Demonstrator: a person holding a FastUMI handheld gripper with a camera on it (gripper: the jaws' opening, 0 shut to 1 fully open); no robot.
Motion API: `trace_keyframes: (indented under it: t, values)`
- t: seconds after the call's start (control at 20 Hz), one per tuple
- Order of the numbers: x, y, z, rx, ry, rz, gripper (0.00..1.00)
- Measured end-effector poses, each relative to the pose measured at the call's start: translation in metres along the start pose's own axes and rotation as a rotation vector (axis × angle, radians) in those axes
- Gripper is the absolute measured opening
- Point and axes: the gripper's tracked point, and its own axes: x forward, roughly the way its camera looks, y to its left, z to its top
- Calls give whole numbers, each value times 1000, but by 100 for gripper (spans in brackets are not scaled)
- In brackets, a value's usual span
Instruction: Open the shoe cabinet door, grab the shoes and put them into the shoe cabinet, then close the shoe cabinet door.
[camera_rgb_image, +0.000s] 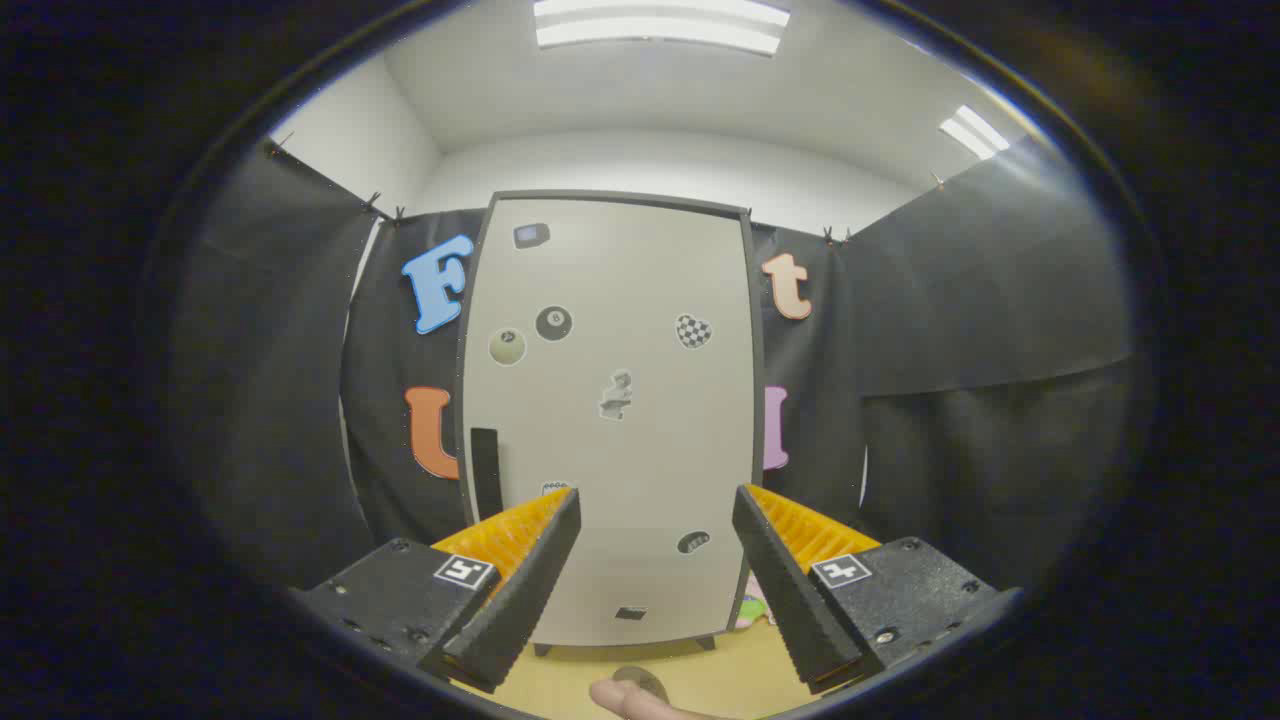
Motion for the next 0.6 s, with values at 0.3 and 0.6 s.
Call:
trace_keyframes:
  t: [0.3,0.6]
  values:
    - [-5,-4,3,4,-10,12,100]
    - [-4,-10,5,-2,-20,1,100]
